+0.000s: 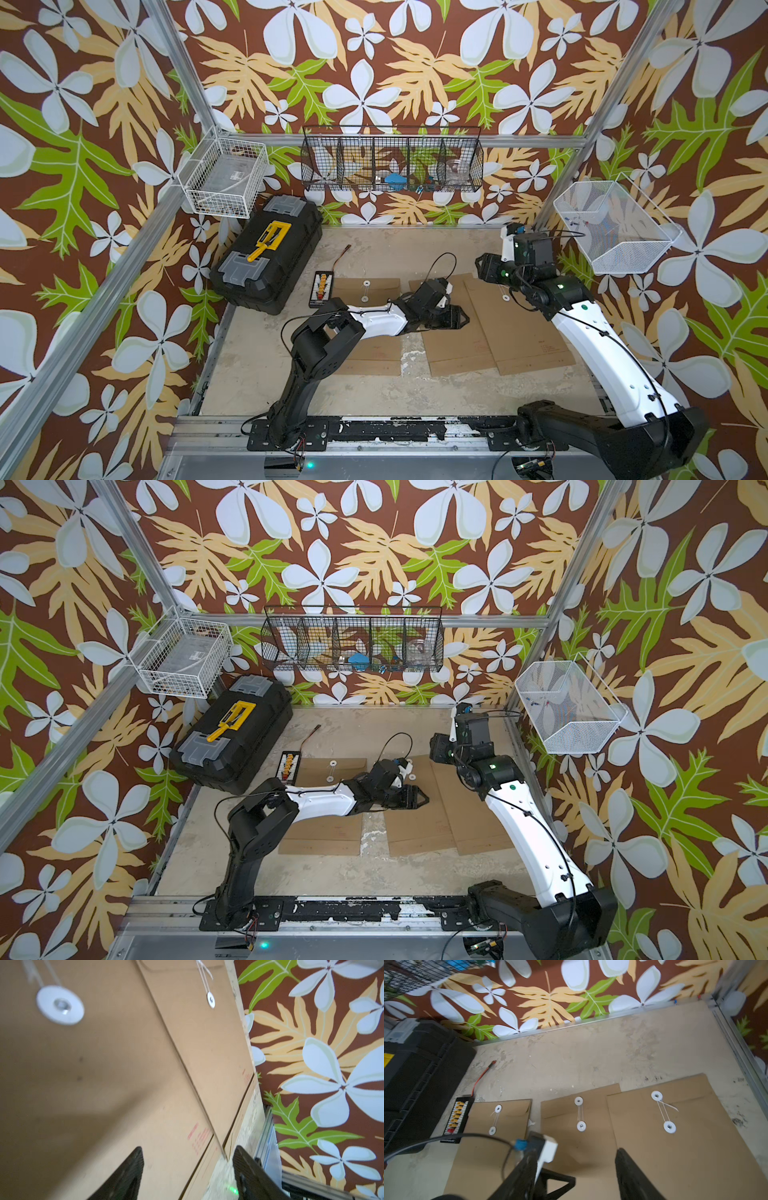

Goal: Close the mouth of the file bag
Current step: Place the file bag at the center of the board, then move the file bag to the center of the board.

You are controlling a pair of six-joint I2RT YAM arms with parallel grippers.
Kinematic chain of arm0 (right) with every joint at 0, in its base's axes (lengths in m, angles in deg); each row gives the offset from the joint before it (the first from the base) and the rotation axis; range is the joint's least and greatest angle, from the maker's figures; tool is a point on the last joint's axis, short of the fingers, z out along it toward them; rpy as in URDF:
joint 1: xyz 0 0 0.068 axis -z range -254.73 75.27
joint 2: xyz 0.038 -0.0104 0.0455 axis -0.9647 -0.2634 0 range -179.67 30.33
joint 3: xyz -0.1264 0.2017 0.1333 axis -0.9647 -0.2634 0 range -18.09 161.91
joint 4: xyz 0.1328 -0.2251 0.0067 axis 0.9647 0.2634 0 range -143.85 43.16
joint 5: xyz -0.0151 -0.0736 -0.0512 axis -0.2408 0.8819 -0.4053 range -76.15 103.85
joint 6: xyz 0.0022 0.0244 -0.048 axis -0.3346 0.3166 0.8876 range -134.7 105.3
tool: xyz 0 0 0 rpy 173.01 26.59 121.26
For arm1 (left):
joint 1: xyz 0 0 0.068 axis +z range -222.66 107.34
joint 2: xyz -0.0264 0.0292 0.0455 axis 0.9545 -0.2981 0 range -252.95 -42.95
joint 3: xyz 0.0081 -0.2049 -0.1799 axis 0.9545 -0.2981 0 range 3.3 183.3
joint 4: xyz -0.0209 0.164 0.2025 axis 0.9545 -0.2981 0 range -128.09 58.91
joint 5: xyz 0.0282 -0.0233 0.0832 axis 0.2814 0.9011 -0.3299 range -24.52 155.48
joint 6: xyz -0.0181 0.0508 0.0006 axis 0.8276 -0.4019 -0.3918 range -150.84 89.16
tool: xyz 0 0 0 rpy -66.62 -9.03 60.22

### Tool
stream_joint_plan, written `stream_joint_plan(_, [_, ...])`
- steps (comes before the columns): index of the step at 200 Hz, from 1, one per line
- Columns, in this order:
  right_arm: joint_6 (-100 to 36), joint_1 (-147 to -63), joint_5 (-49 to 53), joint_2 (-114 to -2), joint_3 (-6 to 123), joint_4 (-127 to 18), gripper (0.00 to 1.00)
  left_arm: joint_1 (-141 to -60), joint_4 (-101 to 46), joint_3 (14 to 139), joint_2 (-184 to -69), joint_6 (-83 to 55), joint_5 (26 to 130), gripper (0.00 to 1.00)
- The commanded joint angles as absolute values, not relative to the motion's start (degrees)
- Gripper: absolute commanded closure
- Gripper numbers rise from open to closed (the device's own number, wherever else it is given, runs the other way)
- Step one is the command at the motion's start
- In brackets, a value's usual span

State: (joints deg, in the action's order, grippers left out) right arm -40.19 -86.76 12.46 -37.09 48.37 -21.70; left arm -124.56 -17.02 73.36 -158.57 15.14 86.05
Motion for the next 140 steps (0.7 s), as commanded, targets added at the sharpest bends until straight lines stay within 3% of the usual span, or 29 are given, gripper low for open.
stream_joint_plan(1, [-43.2, -84.3, 9.0, -35.8, 43.3, -24.4, 0.39, -124.8, -7.4, 68.9, -157.9, 16.7, 90.5, 0.33])
stream_joint_plan(47, [-47.7, -81.2, 6.8, -37.6, 31.8, -30.7, 0.40, -124.6, -11.3, 66.7, -160.5, 14.3, 91.0, 0.36])
stream_joint_plan(81, [-51.9, -76.6, 4.2, -41.6, 24.1, -38.0, 0.40, -121.6, -11.3, 55.6, -155.1, 13.1, 88.8, 0.36])
stream_joint_plan(140, [-55.6, -73.9, 2.7, -52.6, 19.9, -46.4, 0.40, -119.0, -12.2, 49.7, -154.4, 9.6, 91.2, 0.37])
